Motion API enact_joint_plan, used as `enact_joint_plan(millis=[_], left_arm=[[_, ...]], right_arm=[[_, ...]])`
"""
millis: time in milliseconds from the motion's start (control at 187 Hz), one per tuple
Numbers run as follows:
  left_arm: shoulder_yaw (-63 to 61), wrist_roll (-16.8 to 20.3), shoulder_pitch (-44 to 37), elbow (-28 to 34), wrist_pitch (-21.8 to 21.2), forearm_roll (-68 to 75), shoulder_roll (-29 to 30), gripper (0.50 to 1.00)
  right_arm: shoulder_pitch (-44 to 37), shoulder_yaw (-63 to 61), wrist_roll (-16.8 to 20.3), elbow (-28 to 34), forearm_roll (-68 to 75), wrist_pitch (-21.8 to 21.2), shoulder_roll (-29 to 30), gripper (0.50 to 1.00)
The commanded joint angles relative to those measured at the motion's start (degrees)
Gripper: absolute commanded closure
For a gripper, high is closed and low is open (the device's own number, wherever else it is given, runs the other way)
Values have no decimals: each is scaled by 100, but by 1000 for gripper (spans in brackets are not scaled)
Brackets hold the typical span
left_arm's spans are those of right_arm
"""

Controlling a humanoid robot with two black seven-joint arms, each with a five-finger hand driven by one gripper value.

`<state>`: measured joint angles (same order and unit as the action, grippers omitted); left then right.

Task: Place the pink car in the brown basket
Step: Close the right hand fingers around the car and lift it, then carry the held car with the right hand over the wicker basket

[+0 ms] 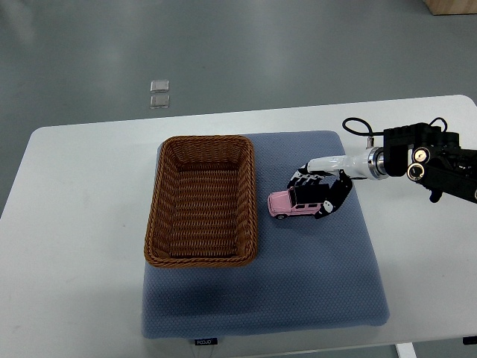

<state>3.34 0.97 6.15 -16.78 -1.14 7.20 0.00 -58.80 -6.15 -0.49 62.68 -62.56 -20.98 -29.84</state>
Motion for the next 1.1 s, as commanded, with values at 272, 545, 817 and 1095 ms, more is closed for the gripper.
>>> enact_joint_plan(millis=[272, 545, 817, 1095], left_arm=[[0, 0, 0, 8, 0, 1, 0, 500], [0, 0, 0, 8, 0, 1, 0, 500], [0, 0, 0, -27, 0, 1, 0, 500], [0, 0, 0, -35, 0, 1, 0, 500]], right_arm=[[149, -9, -66, -89, -125, 59, 145, 1000], [-316, -105, -233, 78, -54, -188, -400, 1000], [-1125, -220, -233, 508, 7, -521, -910, 1000], [-1529, -158, -180, 148, 332, -460, 74, 1000]])
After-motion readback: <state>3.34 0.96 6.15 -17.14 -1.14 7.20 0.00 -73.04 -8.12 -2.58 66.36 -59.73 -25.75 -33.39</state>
